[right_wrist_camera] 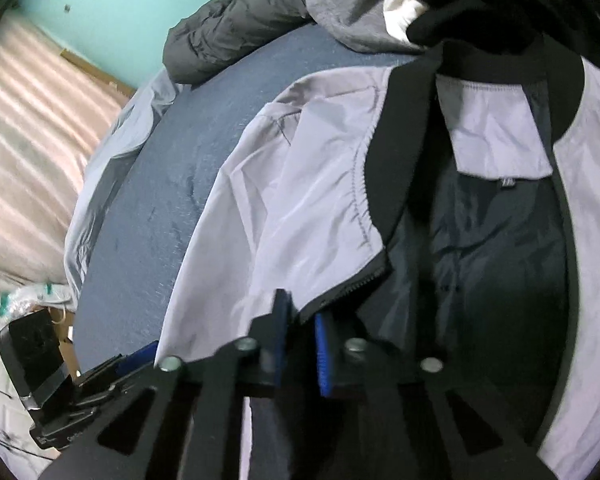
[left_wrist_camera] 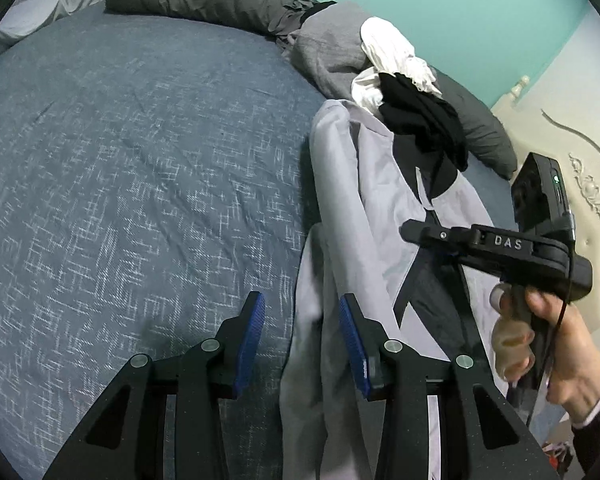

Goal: Fold clothes
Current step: 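Lay the jacket flat on the bed, collar toward the pillows, with both grippers, then smooth the jacket front along the zipper with the right gripper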

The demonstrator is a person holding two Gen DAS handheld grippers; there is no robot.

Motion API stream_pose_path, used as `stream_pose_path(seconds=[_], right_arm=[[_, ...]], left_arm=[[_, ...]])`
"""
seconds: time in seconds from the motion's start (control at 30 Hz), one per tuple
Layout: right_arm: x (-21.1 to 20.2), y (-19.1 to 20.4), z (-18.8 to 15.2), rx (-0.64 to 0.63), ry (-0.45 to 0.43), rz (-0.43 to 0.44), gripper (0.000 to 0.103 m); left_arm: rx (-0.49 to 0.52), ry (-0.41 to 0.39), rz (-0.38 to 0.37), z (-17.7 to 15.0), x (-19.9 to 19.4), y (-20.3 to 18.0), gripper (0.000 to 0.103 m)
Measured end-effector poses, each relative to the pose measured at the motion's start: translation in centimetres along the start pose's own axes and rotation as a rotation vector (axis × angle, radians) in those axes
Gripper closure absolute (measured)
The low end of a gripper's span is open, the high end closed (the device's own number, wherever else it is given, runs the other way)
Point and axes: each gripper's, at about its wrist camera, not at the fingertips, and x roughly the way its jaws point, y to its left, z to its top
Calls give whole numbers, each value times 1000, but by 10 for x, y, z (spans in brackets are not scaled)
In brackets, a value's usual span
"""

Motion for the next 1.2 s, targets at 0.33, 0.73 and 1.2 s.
stream_pose_path(seconds=[0.33,0.73,1.2], right_arm=[[-41,-21,30,-36,-97,-149,100],[-41,-74,53,-66,-67,-453,101],[-60,-68,17,-16,-125,-437,93]], left_arm=[[-19,-5,-33,-5,-1,6,61],[-20,-7,-67,-7,-8,6,61],[35,21,-98,-7,-20,-15,61]])
